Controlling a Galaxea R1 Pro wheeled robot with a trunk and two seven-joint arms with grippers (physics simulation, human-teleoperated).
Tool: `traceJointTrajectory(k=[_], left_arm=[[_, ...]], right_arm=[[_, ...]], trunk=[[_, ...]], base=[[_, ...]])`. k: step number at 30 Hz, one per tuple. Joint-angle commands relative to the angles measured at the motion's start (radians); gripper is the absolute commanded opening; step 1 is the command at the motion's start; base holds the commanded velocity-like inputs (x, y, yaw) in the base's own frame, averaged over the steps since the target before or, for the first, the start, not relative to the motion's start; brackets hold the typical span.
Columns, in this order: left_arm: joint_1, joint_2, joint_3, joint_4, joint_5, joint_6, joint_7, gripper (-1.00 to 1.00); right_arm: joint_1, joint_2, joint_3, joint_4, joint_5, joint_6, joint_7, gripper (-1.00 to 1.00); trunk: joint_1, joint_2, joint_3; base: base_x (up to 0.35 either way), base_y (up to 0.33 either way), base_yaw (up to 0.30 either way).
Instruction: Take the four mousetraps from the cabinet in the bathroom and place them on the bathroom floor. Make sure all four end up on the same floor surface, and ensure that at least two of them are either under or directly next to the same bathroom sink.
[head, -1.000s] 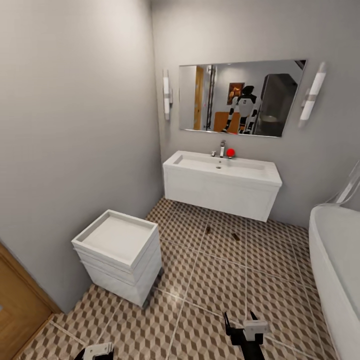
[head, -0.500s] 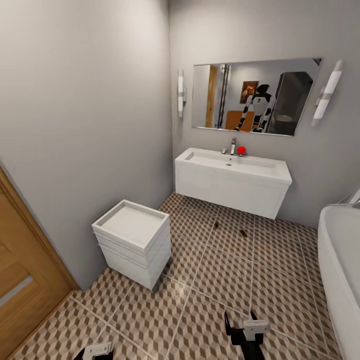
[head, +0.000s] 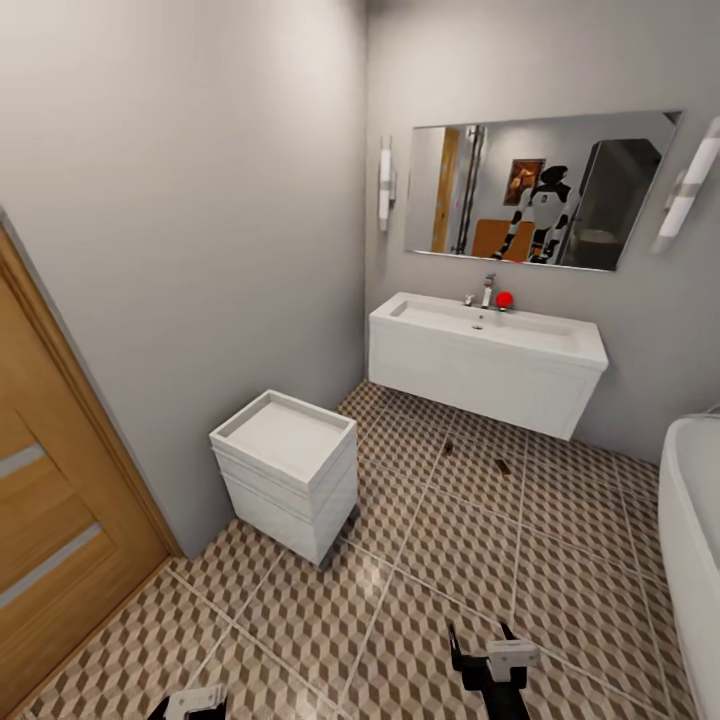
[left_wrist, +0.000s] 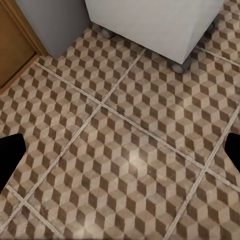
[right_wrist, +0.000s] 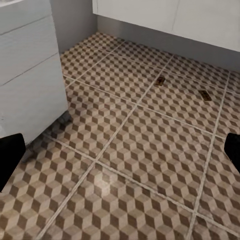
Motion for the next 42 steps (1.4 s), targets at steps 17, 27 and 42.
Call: traceJointTrajectory(k=[17,27,42], left_arm=[[-0.002,0.0,-0.004,0.004,0.009,-0.006,-0.002,1.0],[-0.002,0.0,-0.004,0.004,0.009,-0.006,-0.002,1.0],[-0.002,0.001,-0.002,0.004,0.01,-0.006,-0.002,1.0]], right_arm=[[-0.001,0.001,0.009,0.001,-0.007,-0.003,-0.005,1.0],[-0.001,0.001,0.009,0.001,-0.007,-0.003,-0.005,1.0],[-0.001,0.002,0.009,0.001,-0.007,-0.003,-0.005,1.0]], trunk=[[0.001,-0.002,-0.01],[0.001,-0.002,-0.016],[0.001,-0.002,-0.025]], base=[[-0.001,0.0,0.134],[0.0,0.0,0.132],[0.0,0.0,0.132]])
